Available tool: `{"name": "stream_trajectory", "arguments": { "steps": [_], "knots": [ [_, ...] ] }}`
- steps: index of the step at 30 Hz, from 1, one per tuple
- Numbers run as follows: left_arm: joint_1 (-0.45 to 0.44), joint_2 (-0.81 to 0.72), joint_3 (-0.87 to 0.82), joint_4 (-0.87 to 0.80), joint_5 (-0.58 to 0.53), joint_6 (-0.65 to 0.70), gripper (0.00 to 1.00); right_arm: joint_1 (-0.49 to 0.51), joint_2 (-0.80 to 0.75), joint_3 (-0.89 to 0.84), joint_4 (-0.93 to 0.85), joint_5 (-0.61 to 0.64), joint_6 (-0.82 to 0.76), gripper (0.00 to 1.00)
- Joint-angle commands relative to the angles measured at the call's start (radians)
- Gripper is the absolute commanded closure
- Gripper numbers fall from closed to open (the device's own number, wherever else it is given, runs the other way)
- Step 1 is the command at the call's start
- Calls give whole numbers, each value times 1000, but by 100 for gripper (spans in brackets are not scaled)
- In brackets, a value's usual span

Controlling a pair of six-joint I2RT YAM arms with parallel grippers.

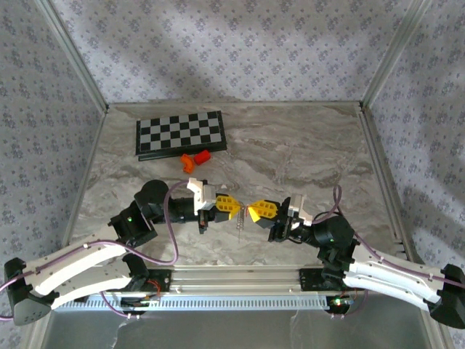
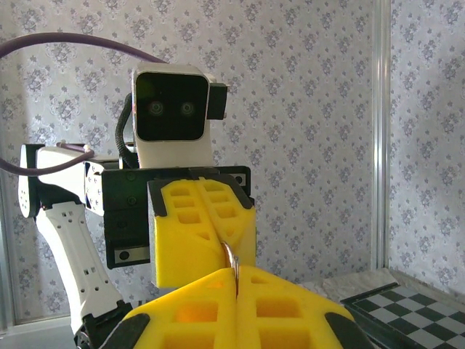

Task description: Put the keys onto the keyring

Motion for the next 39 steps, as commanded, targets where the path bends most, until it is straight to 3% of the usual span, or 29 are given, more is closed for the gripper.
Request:
{"name": "stream_trajectory", "arguments": {
  "steps": [1, 39],
  "knots": [
    [-6, -3, 11, 50, 12, 2, 100, 8, -4, 0, 20, 6, -12, 100],
    [-6, 0, 3, 72, 14, -1, 100, 16, -10, -15, 28, 44, -18, 100]
  ]
}}
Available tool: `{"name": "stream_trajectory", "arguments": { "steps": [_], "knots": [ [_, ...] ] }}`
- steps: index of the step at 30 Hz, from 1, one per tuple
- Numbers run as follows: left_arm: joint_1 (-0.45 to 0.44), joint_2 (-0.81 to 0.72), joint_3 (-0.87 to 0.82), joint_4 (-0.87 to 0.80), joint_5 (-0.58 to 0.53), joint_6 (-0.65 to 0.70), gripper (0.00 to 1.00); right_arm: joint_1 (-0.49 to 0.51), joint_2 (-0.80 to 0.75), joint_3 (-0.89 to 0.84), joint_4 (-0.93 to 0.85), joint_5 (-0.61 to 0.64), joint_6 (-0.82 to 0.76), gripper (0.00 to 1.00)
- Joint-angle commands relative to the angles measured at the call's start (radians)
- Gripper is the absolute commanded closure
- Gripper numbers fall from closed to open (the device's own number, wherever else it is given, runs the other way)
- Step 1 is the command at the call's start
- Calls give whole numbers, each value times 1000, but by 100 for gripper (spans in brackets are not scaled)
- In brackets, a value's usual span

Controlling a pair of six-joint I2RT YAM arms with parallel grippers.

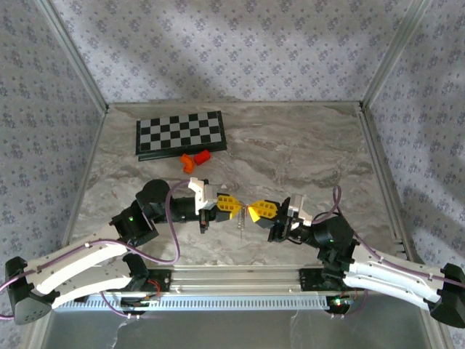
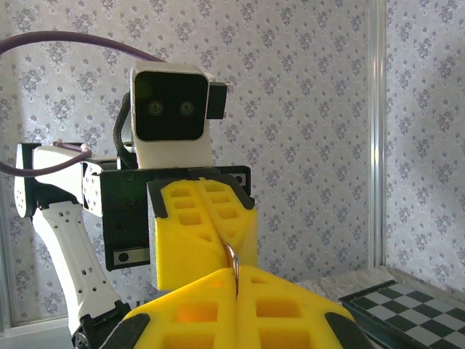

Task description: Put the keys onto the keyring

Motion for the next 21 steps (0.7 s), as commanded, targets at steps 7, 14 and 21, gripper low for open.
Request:
{"name": "stream_trajectory", "arguments": {
  "steps": [7, 14, 21],
  "knots": [
    [-6, -18, 3, 62, 15, -4, 100, 10, -23, -14, 27, 28, -19, 100],
    [-6, -19, 0, 59, 15, -4, 100, 15, -28, -17, 25, 35, -26, 100],
    [-6, -15, 4, 61, 17, -4, 100, 16, -23, -17, 27, 33, -28, 100]
  ]
}}
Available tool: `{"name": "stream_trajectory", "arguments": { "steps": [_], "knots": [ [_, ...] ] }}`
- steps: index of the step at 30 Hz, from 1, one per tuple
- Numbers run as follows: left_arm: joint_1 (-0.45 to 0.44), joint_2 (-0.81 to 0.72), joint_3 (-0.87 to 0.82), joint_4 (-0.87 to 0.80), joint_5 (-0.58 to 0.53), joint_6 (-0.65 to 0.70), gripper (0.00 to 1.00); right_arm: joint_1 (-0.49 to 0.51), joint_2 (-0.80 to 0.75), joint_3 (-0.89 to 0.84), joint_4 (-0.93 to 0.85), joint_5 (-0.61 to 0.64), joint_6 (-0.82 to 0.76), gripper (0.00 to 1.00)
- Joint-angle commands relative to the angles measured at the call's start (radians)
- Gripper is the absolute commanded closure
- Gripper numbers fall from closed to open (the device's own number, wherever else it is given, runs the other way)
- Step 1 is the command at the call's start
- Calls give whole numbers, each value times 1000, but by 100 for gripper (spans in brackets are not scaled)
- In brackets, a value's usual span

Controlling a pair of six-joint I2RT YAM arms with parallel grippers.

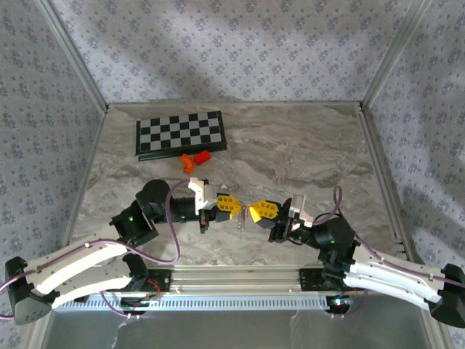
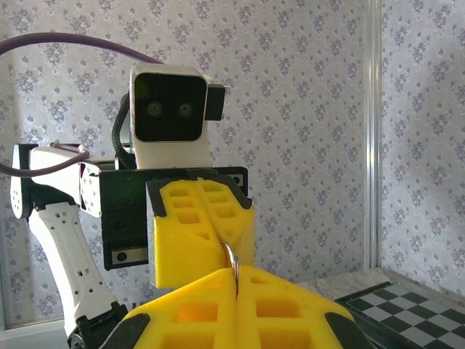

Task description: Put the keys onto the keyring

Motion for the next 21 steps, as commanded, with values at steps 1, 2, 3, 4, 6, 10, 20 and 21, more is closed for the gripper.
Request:
{"name": "stream_trajectory", "arguments": {
  "steps": [1, 2, 3, 4, 6, 10, 20, 21],
  "knots": [
    [-6, -14, 4, 60, 16, -4, 100, 8, -8, -8, 29, 16, -18, 100],
    [-6, -13, 4, 60, 17, -4, 100, 8, -8, -8, 29, 15, -18, 100],
    [-6, -14, 3, 61, 15, -6, 100, 8, -7, -8, 29, 14, -18, 100],
    [-6, -13, 3, 61, 16, -6, 100, 8, -6, -8, 29, 14, -18, 100],
    [-6, -14, 1, 61, 16, -8, 100, 8, -5, -10, 29, 13, -18, 100],
    [-6, -14, 0, 63, 13, -7, 100, 8, -5, -12, 29, 17, -19, 100],
    [-6, -9, -1, 66, 16, -6, 100, 8, 10, -9, 33, 8, -21, 100],
    [-6, -10, -1, 65, 15, -5, 100, 8, 9, -9, 33, 9, -21, 100]
  ]
}}
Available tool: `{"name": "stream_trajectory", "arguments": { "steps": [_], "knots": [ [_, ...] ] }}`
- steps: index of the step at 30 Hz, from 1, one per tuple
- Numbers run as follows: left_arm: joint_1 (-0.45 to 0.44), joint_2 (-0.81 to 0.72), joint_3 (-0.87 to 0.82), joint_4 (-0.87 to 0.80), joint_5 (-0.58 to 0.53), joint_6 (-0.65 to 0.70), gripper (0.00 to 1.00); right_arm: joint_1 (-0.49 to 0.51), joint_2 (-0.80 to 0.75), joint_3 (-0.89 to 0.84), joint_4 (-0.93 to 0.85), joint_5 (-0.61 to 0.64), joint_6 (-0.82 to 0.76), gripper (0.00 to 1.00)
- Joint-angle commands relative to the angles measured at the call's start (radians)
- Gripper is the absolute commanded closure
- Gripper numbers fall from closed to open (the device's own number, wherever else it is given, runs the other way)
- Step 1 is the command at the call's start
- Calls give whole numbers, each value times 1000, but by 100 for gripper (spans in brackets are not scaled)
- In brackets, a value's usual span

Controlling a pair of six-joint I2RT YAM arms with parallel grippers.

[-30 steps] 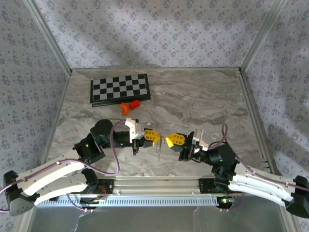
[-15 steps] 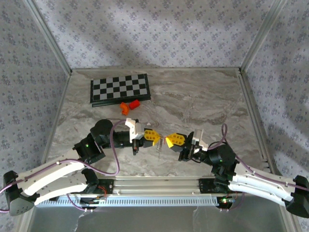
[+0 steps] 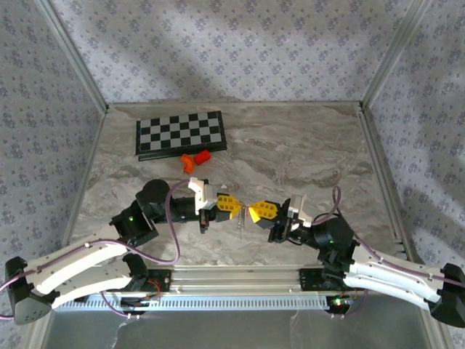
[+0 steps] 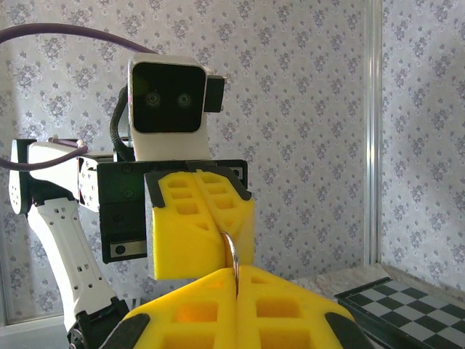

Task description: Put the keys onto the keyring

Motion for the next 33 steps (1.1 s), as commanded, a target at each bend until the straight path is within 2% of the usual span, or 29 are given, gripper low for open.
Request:
{"name": "stream_trajectory", "arguments": {
  "steps": [1, 33],
  "knots": [
    [-7, -10, -1, 66, 16, -3, 100, 7, -1, -3, 32, 8, -20, 100],
    [-10, 0, 5, 61, 18, -13, 100, -4, 25, 22, 31, -27, -24, 100]
  ]
}}
